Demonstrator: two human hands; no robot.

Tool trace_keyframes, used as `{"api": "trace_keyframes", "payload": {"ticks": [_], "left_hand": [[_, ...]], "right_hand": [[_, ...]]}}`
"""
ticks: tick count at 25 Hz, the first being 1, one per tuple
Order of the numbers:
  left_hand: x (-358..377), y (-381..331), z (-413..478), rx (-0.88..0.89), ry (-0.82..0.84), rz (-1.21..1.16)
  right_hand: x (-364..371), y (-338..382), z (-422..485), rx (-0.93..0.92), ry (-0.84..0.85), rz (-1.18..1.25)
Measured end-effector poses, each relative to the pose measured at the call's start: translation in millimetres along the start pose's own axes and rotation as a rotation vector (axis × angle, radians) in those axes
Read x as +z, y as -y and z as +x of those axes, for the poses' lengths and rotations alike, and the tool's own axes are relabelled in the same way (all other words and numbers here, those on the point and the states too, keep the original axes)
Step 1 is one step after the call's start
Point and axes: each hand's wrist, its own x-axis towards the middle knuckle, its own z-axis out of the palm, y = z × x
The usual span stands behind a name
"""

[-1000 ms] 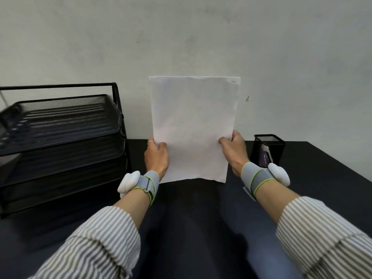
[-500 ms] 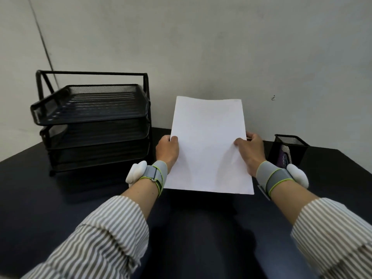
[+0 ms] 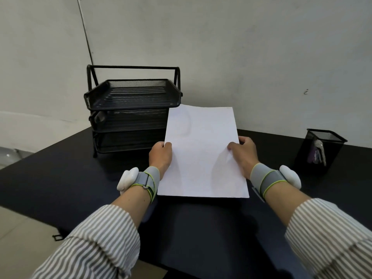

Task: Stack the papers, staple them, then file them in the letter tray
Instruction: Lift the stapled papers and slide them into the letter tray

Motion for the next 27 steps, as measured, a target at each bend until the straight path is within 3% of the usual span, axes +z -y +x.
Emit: {"api": "trace_keyframes", "payload": {"ticks": [18, 27], "left_hand": [[-98, 22, 25, -0.004, -0.24, -0.003], [-130, 19, 52, -0.069, -0.271, -0.095]], "right_hand": [[91, 26, -30, 0.008, 0.198, 0.025], [121, 33, -25, 0.065, 0.273, 0.009]]}}
